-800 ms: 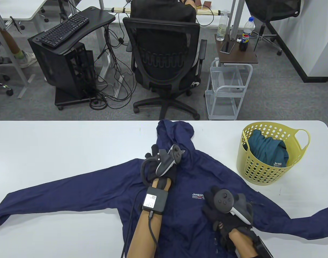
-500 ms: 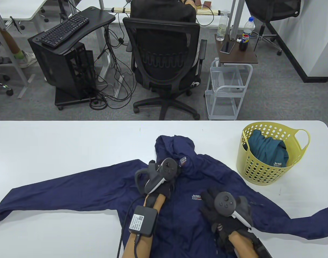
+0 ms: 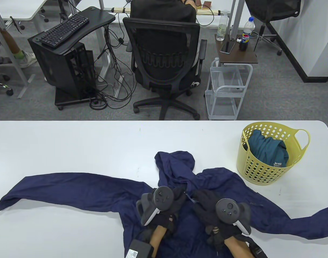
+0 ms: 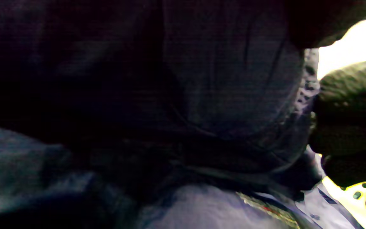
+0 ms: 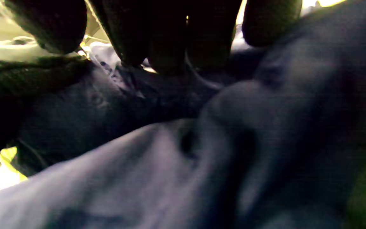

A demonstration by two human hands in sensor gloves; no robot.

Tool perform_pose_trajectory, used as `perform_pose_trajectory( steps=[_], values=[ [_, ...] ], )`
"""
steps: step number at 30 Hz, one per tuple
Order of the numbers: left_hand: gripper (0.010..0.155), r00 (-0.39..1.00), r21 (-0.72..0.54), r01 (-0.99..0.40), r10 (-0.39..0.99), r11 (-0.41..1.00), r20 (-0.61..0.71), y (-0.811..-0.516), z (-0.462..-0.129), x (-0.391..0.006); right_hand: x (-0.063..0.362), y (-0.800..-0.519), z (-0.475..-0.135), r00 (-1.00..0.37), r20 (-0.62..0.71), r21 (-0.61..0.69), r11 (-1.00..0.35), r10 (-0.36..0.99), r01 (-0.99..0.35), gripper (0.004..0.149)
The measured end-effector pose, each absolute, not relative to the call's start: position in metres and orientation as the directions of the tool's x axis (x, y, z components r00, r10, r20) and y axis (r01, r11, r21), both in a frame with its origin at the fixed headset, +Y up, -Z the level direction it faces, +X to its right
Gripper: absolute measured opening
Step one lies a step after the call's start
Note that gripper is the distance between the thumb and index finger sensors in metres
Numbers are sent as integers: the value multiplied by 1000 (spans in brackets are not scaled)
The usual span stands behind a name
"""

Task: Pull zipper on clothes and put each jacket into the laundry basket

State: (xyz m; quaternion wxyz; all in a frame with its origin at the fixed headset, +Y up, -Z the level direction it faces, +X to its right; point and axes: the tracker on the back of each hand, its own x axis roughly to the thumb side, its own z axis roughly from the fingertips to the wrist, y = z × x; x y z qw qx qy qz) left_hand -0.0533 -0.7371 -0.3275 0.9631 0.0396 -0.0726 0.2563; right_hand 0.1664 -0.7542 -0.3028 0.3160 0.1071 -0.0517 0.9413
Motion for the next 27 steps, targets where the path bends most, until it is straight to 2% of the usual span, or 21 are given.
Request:
perform_pose_trajectory(
  steps=[4,8,9,11,15,21,24,27],
  values=[
    [44,873,76,-473,455,878,172,-739,-321,-52,163,-759,-304,-749,228,26,-773,622,-633,66],
    [44,902,119,-411,384,904,196,-738,-317,-48,162,-755,-300,-770,192,-63,-775,609,-629,68],
    [43,908,129,-398,370,908,197,-738,-317,-47,161,-753,-298,-776,194,-92,-776,601,-624,64],
    [43,920,146,-369,338,918,198,-738,-315,-44,155,-747,-295,-828,194,-159,-816,526,-555,45],
    [43,927,154,-351,320,924,193,-737,-315,-41,140,-747,-293,-913,210,-178,-905,349,-387,39],
    [43,862,54,-500,492,864,120,-743,-327,-63,128,-755,-303,-934,201,-174,-927,296,-332,40],
    [43,835,10,-547,546,837,67,-749,-335,-75,116,-759,-309,-963,177,-138,-964,202,-227,40],
    [43,724,-13,-690,690,724,-12,-754,-340,-87,108,-768,-313,-975,175,-71,-986,137,-151,40]
  ],
)
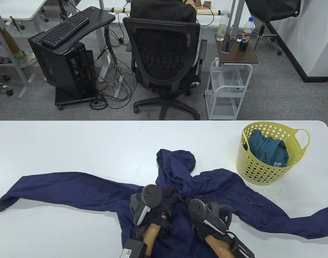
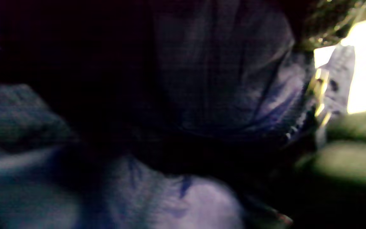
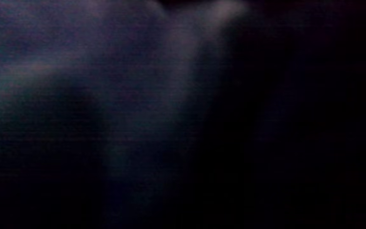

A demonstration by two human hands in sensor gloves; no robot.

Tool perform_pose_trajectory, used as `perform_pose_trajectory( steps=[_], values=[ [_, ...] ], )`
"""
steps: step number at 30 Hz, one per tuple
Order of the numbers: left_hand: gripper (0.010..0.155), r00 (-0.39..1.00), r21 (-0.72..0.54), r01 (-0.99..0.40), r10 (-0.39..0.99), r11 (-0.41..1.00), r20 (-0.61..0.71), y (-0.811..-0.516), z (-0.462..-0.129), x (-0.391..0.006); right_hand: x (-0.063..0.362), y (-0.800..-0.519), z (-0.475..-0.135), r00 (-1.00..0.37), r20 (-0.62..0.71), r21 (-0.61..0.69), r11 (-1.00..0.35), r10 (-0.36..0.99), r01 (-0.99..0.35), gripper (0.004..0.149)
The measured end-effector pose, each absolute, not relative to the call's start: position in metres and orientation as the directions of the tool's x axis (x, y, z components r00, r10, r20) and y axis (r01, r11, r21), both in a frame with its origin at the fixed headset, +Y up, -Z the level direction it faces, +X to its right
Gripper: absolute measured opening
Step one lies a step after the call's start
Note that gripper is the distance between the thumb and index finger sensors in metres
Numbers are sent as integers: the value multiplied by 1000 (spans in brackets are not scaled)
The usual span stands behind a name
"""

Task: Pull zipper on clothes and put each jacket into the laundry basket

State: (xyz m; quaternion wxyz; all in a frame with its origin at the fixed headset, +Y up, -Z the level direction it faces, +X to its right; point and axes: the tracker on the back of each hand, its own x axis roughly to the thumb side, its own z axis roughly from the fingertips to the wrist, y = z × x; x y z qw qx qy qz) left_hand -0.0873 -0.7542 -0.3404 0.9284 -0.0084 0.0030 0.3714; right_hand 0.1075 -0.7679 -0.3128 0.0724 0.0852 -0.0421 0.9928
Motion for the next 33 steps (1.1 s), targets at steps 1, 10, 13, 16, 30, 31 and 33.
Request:
perform_pose_trajectory(
  steps=[1,10,13,16,30,31,33],
  values=[
    [43,704,-1,-710,709,704,-27,-754,-341,-91,107,-769,-313,-975,180,-56,-988,133,-145,41],
    [43,826,245,-516,552,821,-109,-747,-342,-126,100,-771,-305,-936,317,106,-986,157,-129,41],
    [43,905,276,-383,418,881,-77,-743,-336,-118,98,-772,-304,-920,335,119,-978,203,-173,41],
    [53,958,298,-281,288,912,23,-727,-325,-101,106,-772,-308,-909,307,114,-959,282,-259,41],
    [48,943,172,-228,173,958,285,-731,-313,-55,148,-750,-309,-621,320,88,-674,716,-733,45],
    [48,955,196,-187,132,963,264,-733,-314,-56,146,-751,-310,-644,320,84,-698,695,-712,45],
    [47,969,217,-128,76,968,233,-735,-316,-56,142,-754,-309,-683,317,78,-736,658,-672,45]
  ],
)
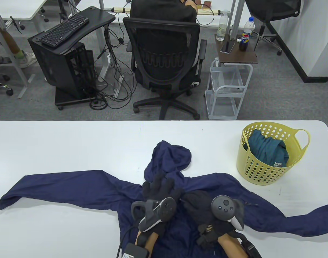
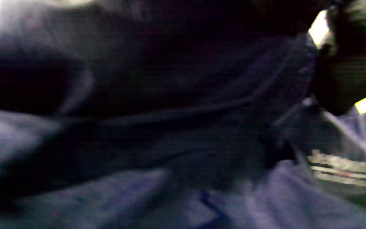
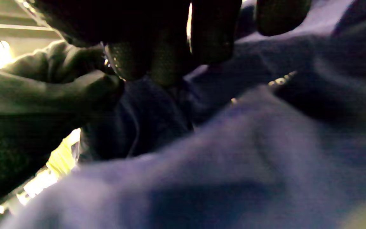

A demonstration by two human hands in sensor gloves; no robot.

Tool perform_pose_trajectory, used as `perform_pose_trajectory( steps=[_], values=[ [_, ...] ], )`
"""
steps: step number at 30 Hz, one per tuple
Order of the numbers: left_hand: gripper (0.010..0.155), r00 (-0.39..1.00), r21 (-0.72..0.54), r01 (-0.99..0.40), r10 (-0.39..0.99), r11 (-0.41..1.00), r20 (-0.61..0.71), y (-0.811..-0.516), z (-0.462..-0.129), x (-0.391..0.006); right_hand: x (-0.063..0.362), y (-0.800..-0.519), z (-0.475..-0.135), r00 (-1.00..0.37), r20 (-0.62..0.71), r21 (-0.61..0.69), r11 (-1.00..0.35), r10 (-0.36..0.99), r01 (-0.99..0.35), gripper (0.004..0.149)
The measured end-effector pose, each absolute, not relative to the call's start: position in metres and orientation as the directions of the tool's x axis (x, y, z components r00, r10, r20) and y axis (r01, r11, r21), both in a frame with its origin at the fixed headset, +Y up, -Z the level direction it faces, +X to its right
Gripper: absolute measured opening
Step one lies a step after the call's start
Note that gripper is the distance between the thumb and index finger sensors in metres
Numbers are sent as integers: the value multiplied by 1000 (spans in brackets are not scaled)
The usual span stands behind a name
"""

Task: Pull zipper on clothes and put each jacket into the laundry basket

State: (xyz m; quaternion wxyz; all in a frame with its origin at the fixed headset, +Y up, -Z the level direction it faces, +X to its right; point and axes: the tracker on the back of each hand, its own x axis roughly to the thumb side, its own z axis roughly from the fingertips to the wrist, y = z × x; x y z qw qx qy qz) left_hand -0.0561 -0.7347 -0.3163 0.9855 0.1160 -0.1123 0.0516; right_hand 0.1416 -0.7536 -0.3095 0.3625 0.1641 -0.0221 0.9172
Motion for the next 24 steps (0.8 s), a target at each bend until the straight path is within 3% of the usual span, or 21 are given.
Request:
perform_pose_trajectory(
  steps=[3,5,8,11,19,22,24],
  values=[
    [46,979,237,-108,62,966,194,-737,-319,-57,132,-757,-308,-804,312,20,-850,506,-527,44],
    [44,986,242,-71,32,968,163,-739,-322,-57,120,-761,-307,-891,312,9,-939,329,-343,45],
    [41,993,282,20,-51,959,103,-740,-323,-56,107,-763,-303,-914,325,23,-968,245,-251,45],
    [41,998,296,8,-24,955,50,-738,-325,-60,101,-760,-297,-920,354,-1,-984,168,-180,45],
    [41,991,333,21,25,943,-133,-735,-332,-91,91,-754,-280,-874,456,161,-981,169,-106,44],
    [41,990,268,-8,46,963,-134,-739,-335,-101,89,-761,-280,-865,446,280,-954,230,-109,45],
    [41,990,221,-16,46,975,-131,-738,-330,-99,89,-763,-282,-875,436,253,-962,210,-105,45]
  ],
)
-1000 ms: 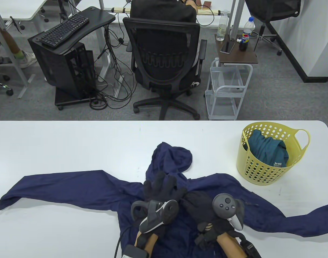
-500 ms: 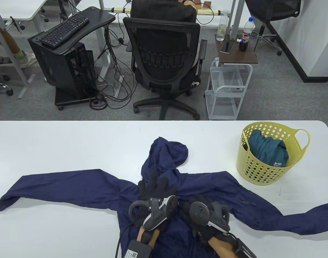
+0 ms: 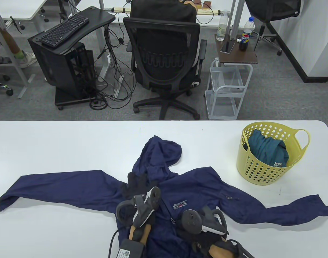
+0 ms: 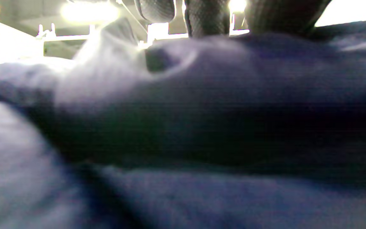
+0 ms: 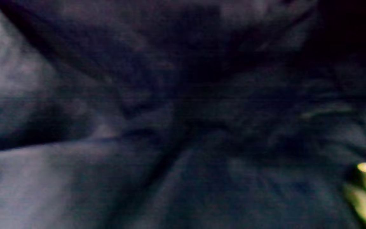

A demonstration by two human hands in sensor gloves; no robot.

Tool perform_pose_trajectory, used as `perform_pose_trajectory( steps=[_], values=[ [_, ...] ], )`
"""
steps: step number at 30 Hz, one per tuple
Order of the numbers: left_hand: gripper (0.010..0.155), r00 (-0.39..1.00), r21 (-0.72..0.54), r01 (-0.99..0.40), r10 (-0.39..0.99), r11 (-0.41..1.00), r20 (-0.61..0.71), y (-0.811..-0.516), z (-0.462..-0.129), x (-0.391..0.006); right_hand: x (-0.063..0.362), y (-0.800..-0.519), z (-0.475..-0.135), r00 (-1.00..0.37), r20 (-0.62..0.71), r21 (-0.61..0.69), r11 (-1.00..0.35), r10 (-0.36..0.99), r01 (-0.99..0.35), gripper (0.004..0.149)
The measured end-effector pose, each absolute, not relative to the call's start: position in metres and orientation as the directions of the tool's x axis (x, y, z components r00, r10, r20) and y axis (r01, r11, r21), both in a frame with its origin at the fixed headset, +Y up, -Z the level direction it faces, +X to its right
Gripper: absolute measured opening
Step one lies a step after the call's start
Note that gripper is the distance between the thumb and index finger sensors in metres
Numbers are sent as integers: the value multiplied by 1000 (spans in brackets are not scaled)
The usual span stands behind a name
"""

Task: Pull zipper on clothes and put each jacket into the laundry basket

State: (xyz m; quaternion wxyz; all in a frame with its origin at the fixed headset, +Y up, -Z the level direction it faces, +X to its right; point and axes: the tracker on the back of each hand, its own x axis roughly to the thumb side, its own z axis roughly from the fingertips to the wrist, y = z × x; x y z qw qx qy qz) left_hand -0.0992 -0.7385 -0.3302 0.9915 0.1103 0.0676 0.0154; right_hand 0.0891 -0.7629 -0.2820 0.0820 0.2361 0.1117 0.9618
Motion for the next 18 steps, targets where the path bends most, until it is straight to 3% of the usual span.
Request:
perform_pose_trajectory(
  steps=[7,10,11,13,15,18],
  values=[
    [46,996,255,-73,58,964,65,-710,-302,-60,105,-772,-305,-925,291,219,-958,245,-186,45],
    [49,979,53,-21,9,998,204,-723,-301,-38,115,-774,-309,-904,271,255,-930,331,-264,46],
    [51,973,-51,5,7,999,231,-735,-303,-32,116,-775,-307,-899,281,259,-929,336,-266,46],
    [50,971,-129,87,-56,988,231,-751,-308,-26,116,-774,-303,-895,314,257,-936,316,-241,47],
    [46,966,-122,174,-145,977,212,-759,-313,-25,116,-773,-300,-891,340,249,-943,300,-223,47],
    [44,979,-128,114,-89,985,185,-764,-319,-29,113,-772,-298,-889,354,234,-948,291,-217,48]
  ],
)
